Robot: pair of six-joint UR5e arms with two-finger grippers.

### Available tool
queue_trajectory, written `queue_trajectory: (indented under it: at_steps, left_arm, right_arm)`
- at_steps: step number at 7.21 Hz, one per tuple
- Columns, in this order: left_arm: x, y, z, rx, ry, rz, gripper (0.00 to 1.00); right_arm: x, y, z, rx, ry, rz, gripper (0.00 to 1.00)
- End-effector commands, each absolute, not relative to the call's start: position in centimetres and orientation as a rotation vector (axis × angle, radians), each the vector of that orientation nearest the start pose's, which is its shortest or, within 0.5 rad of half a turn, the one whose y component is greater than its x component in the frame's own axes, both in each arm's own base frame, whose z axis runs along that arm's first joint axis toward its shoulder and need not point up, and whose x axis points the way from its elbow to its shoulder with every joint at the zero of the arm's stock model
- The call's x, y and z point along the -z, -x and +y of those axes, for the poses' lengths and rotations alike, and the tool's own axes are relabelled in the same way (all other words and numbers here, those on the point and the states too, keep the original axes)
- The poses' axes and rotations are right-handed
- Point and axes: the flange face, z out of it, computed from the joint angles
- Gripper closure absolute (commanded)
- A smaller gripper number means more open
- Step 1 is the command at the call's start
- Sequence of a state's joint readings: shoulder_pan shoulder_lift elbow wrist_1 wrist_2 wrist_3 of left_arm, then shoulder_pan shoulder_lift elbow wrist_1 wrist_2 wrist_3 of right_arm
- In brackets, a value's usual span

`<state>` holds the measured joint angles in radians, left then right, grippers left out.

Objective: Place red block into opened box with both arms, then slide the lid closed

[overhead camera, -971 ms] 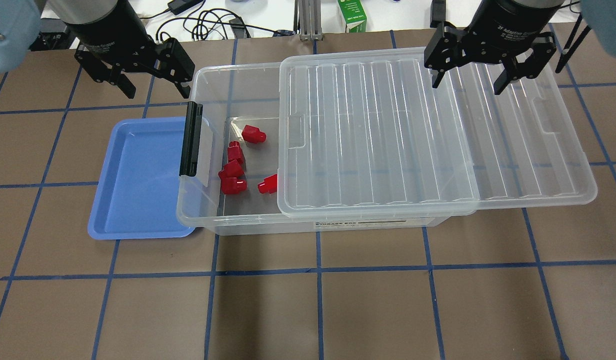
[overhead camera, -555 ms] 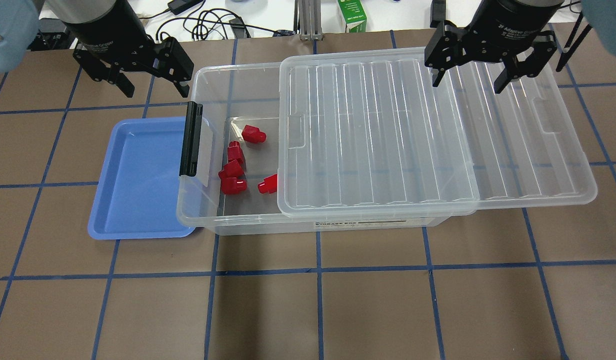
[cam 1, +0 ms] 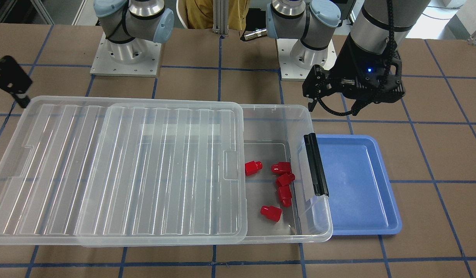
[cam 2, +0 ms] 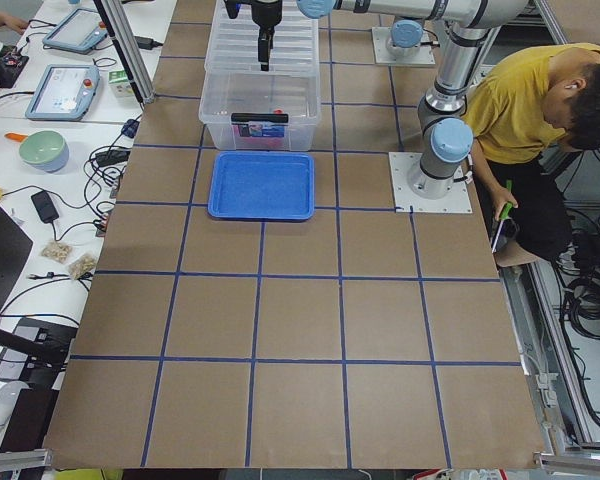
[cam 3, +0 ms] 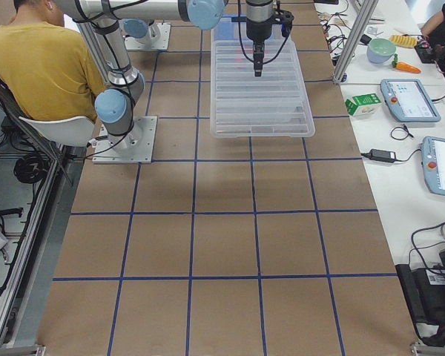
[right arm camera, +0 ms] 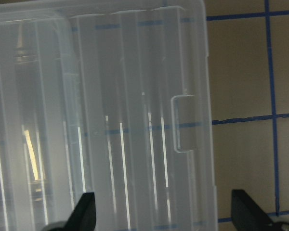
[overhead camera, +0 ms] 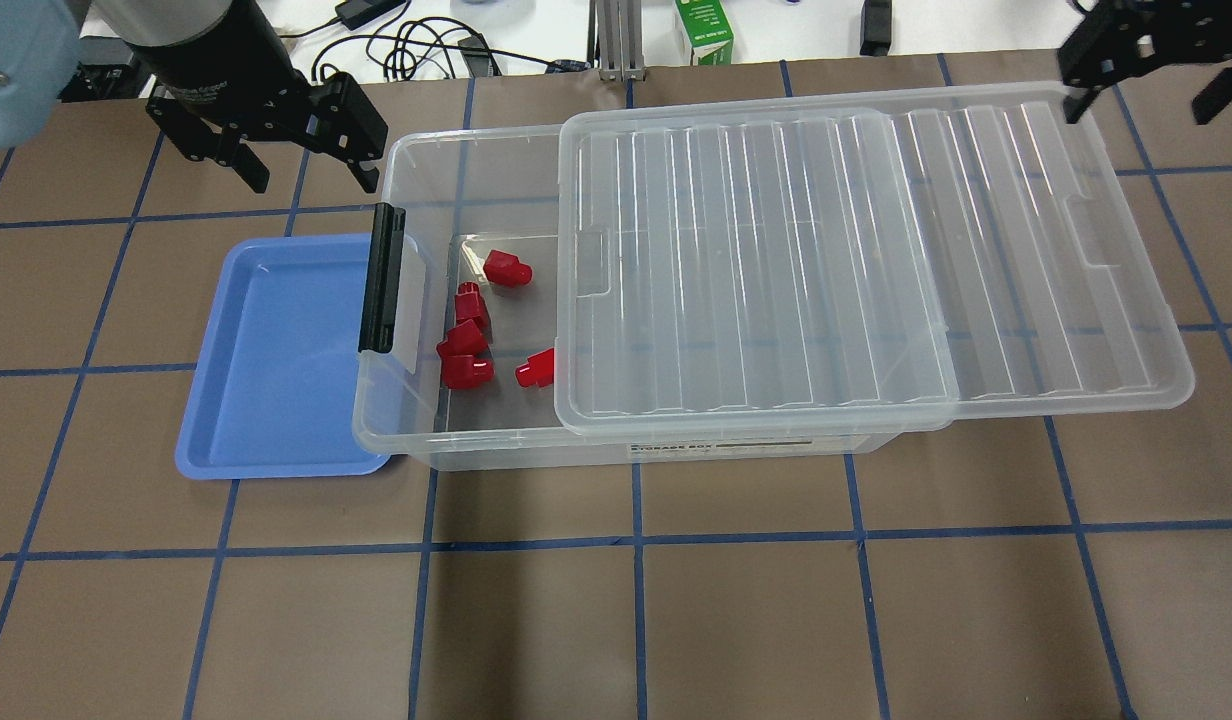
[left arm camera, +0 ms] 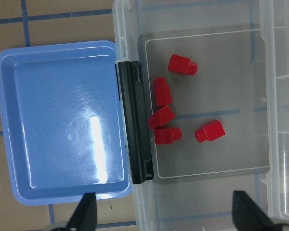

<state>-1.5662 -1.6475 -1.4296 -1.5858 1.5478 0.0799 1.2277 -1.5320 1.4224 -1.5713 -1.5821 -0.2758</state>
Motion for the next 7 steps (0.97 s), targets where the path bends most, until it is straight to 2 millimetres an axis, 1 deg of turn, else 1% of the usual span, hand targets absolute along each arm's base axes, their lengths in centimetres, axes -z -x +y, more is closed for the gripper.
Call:
queue_trajectory:
  at_steps: [1, 2, 3, 4, 5, 6, 7]
  left_arm:
    - [-51.6, 13.3, -53.0, 0.079, -0.117, 3.159, 0.0]
    - [-51.6, 13.3, -53.0, 0.077, -0.117, 3.16, 0.0]
    - [-51.6, 13.3, -53.0, 0.079, -0.117, 3.159, 0.0]
    - [-51.7, 13.3, -52.9, 0.081, -0.115, 3.159, 0.0]
    - [-51.7, 13.3, -52.9, 0.081, -0.115, 3.159, 0.0]
    - [-51.7, 13.3, -52.9, 0.081, -0.115, 3.159, 0.0]
    - [-51.8, 13.3, -52.9, 0.084, -0.115, 3.159, 0.0]
  right_arm:
    - [-51.3, 15.0, -53.0, 0.069, 0.115, 3.196, 0.0]
    - [-47.4, 18.4, -54.1, -0.026, 0.119, 3.154, 0.0]
    - [-43.9, 20.4, -55.8, -0.022, 0.119, 3.159, 0.0]
    - [-40.7, 21.9, -56.7, -0.04, 0.255, 3.144, 0.0]
    - [-39.3, 23.0, -56.8, -0.048, 0.232, 3.144, 0.0]
    - [-36.8, 23.0, -57.0, -0.093, 0.19, 3.11, 0.0]
    - [-35.2, 22.7, -56.6, -0.12, 0.152, 3.084, 0.0]
